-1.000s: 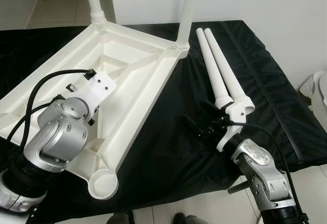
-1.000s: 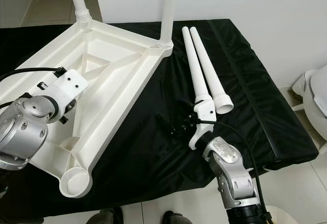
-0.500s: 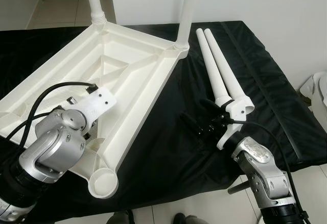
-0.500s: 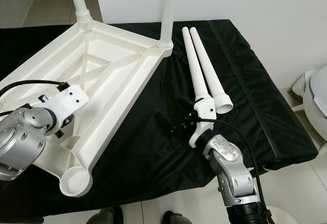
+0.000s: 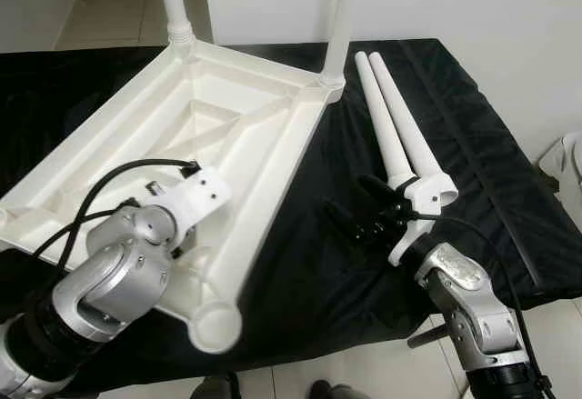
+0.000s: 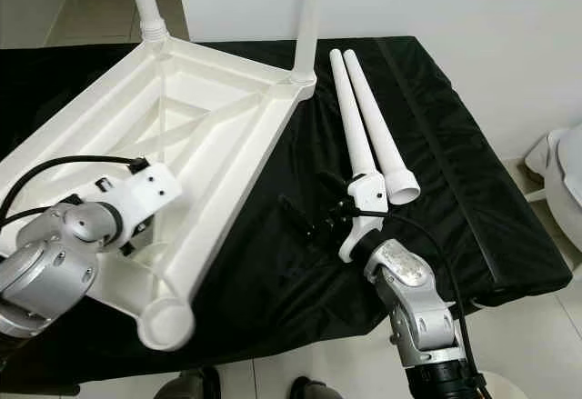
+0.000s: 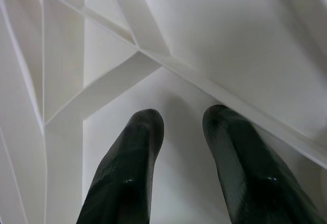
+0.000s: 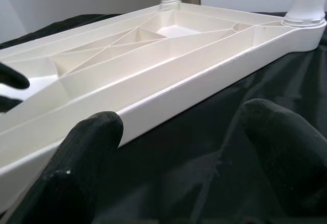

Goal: Building children table

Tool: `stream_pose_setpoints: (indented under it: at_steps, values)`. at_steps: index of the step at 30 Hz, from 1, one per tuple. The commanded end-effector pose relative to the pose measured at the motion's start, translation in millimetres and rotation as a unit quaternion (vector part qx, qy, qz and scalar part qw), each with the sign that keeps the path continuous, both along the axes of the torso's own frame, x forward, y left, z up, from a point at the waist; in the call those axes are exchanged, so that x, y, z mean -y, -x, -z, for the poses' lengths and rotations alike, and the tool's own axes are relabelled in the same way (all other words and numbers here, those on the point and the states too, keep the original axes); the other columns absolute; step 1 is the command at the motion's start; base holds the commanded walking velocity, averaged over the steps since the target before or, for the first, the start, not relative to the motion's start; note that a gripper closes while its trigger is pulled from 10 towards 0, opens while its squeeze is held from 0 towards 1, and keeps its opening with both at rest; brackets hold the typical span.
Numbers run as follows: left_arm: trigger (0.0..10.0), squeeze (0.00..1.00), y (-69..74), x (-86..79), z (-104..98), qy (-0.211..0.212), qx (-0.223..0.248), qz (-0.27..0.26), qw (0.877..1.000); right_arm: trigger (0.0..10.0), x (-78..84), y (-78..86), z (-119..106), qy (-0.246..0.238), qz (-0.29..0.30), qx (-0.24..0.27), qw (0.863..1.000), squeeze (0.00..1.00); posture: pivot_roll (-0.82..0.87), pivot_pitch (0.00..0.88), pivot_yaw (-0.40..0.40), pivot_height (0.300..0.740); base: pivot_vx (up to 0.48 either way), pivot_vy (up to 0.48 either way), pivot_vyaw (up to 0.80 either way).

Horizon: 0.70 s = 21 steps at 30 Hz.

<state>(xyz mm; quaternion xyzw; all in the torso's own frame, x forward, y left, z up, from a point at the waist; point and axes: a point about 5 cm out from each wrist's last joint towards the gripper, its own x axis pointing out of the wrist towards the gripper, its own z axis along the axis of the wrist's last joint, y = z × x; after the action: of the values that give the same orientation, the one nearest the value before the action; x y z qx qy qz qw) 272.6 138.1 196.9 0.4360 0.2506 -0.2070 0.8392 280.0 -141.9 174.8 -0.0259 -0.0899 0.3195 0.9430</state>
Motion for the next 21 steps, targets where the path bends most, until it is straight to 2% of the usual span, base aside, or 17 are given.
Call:
stream_pose_setpoints:
  at_steps: [1,3,7,13,21]
  values:
    - [10.0,0.0,5.6,11.4,9,0.004,-0.03,0.036,0.999,10.0,3.9,-1.6,0,-0.007,0.011,-0.004,1.0,0.0,0.01,0.171,-0.016,0.74,0.0,0.0,0.0]
    - [10.0,0.0,5.4,20.9,10,0.01,-0.033,0.053,0.998,10.0,4.0,-6.6,-1,-0.018,0.035,-0.006,0.999,0.0,0.01,0.171,-0.013,0.74,0.0,0.0,0.0]
    - [10.0,0.0,5.0,23.3,10,0.006,-0.031,0.059,0.998,10.0,4.3,-8.7,-1,-0.018,0.047,-0.005,0.999,0.0,0.01,0.171,-0.012,0.74,0.0,0.0,0.0]
    - [10.0,0.0,4.0,35.9,10,0.018,-0.027,0.077,0.996,10.0,14.4,-23.6,5,-0.032,0.144,-0.043,0.988,0.0,0.01,0.173,-0.009,0.74,0.0,0.0,0.0]
    - [10.0,0.0,1.3,44.7,10,0.023,-0.024,0.092,0.995,10.0,10.5,-24.0,11,-0.045,0.163,-0.064,0.983,0.0,0.0,0.171,-0.008,0.74,0.0,0.0,0.0]
